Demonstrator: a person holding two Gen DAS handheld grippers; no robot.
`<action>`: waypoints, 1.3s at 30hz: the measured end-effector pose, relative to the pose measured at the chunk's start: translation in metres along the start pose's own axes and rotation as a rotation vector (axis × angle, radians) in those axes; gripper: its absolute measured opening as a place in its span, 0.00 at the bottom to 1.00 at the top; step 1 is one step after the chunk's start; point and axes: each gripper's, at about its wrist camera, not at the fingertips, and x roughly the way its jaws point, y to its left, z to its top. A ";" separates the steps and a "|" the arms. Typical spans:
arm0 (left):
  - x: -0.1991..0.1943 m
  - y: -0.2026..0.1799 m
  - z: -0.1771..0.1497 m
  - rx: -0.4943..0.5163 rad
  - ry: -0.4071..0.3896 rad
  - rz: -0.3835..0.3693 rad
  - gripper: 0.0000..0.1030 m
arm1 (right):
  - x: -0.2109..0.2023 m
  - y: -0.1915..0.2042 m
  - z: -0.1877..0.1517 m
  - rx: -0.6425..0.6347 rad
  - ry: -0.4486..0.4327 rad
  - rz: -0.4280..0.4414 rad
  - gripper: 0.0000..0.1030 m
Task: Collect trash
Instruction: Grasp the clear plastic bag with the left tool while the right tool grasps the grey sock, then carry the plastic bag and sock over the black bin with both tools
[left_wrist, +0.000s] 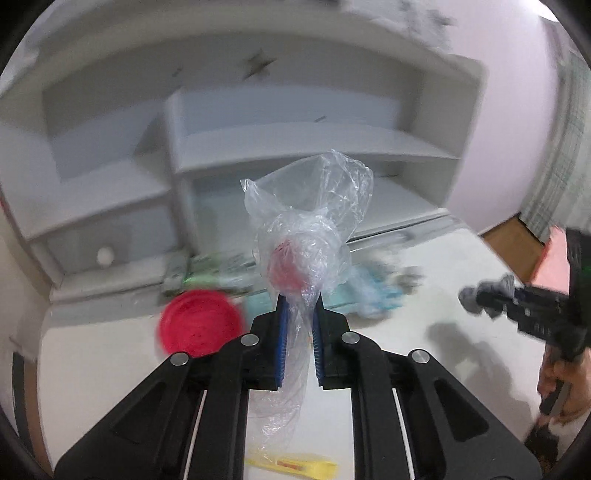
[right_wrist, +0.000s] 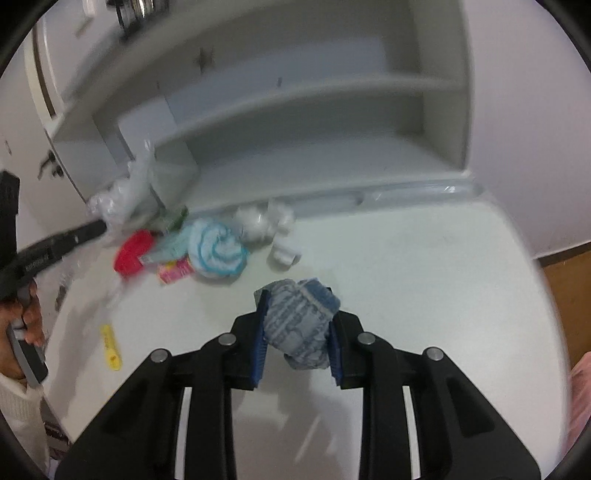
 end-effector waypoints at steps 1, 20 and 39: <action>-0.008 -0.019 0.003 0.029 -0.012 -0.020 0.11 | -0.016 -0.008 0.001 0.009 -0.029 0.004 0.26; 0.038 -0.531 -0.150 0.662 0.369 -0.664 0.10 | -0.237 -0.329 -0.267 0.583 -0.009 -0.306 0.26; 0.243 -0.566 -0.315 0.645 0.828 -0.379 0.08 | -0.045 -0.412 -0.456 1.002 0.315 -0.134 0.27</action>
